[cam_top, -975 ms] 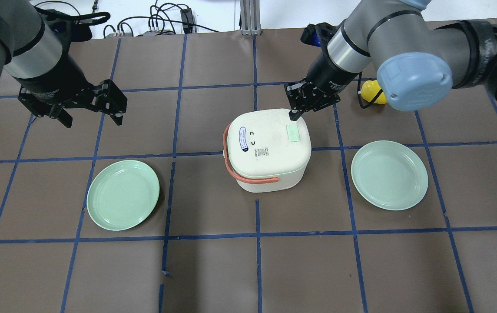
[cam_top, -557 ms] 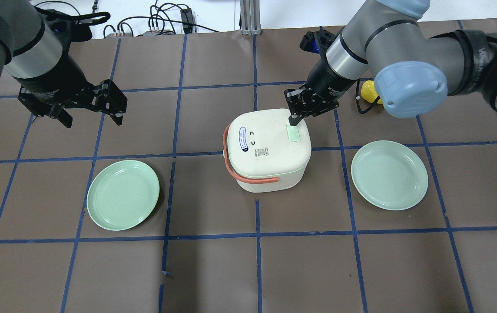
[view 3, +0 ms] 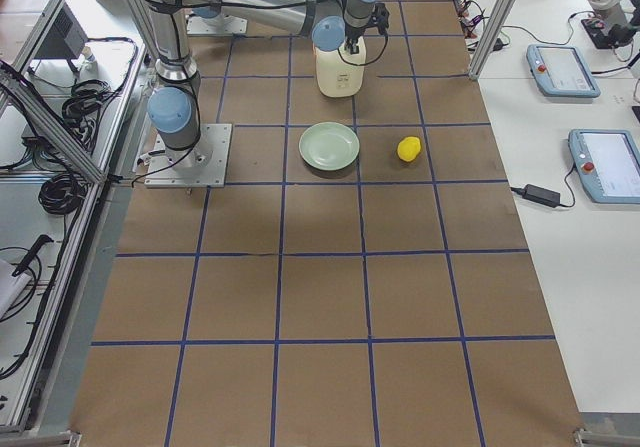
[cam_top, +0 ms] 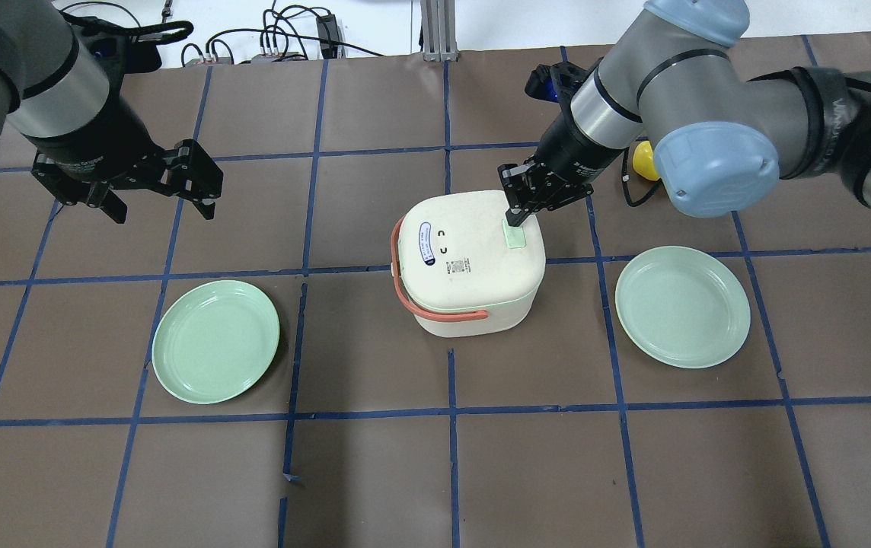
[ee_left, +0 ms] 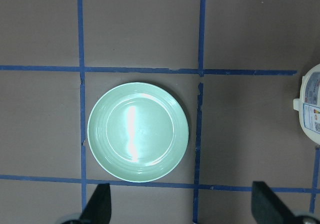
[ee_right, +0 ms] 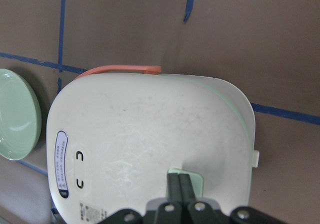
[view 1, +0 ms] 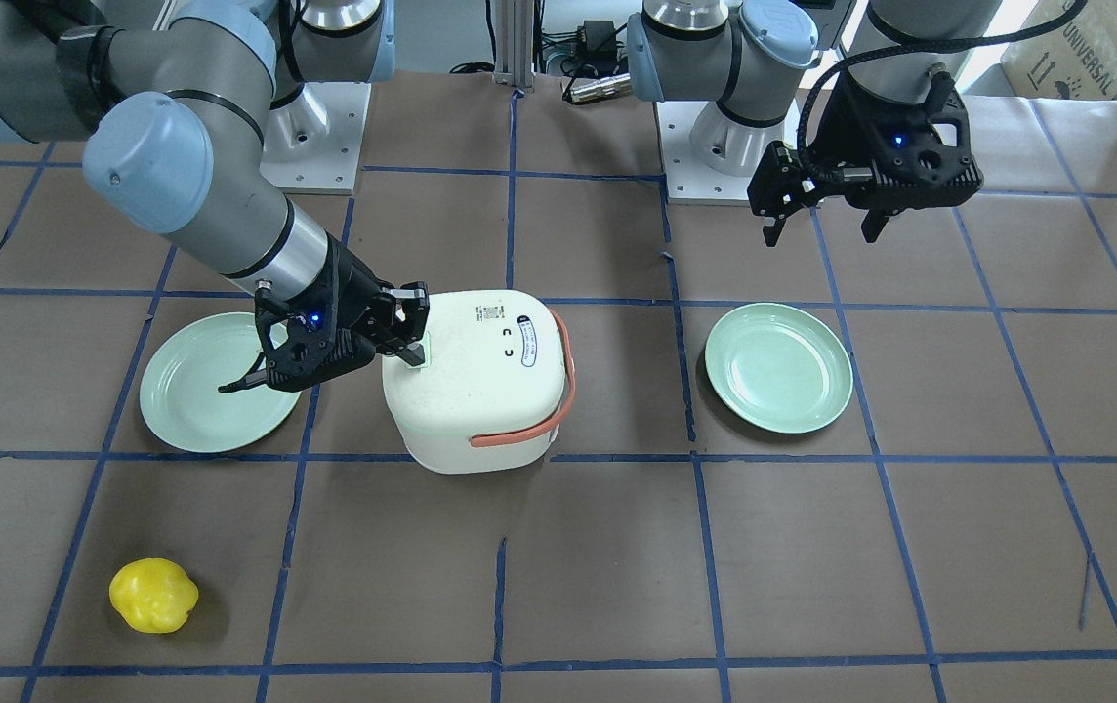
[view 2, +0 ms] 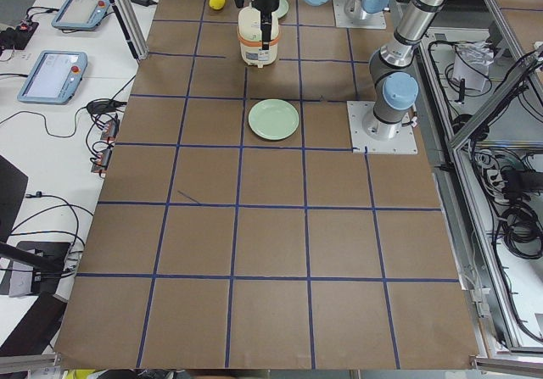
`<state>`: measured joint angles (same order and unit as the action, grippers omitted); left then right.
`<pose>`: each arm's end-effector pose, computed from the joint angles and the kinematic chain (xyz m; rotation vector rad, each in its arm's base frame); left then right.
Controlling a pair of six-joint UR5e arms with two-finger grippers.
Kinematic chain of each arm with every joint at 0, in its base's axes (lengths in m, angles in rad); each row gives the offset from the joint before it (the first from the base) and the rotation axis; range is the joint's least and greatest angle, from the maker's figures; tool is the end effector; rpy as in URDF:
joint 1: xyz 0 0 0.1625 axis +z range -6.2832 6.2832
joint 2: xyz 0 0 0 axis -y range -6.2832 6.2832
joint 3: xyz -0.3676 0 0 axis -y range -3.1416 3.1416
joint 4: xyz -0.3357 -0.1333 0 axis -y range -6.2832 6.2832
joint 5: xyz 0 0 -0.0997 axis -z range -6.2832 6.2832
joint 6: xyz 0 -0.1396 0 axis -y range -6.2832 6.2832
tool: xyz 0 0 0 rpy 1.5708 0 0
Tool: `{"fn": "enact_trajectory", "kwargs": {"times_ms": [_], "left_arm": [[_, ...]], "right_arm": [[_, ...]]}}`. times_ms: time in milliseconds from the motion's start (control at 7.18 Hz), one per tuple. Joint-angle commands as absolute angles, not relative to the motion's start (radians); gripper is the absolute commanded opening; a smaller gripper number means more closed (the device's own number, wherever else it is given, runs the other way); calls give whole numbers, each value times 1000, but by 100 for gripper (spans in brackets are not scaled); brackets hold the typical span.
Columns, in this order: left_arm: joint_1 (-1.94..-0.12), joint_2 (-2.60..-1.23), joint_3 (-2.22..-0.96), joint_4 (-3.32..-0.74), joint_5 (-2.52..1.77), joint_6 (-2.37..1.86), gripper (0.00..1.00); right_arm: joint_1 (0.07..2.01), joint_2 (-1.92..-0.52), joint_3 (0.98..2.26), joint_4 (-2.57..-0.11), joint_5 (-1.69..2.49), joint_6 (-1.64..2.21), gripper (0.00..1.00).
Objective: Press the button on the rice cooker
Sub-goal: 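Press down on the lid button with the right gripper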
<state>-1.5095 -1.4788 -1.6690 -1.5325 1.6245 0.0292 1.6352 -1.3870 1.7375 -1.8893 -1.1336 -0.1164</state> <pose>-0.1007 -0.4130 0.3903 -0.0509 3.0857 -0.0457 0.2228 -0.4647 0.2790 -0.2345 2.6934 0.0276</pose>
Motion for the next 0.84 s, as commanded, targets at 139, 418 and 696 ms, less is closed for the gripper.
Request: {"fn": "enact_trajectory", "kwargs": {"times_ms": [139, 418, 696], "left_arm": [[-1509, -1479, -1669, -1532, 1624, 29, 100], [-1509, -1479, -1669, -1532, 1624, 29, 100], [-1509, -1479, -1669, -1532, 1624, 29, 100]], "right_arm": [[1634, -1385, 1753, -1911, -1132, -124, 6], [1632, -1385, 1753, -1911, -1132, -127, 6], [1631, -1385, 1753, -1911, -1132, -130, 6]]}}
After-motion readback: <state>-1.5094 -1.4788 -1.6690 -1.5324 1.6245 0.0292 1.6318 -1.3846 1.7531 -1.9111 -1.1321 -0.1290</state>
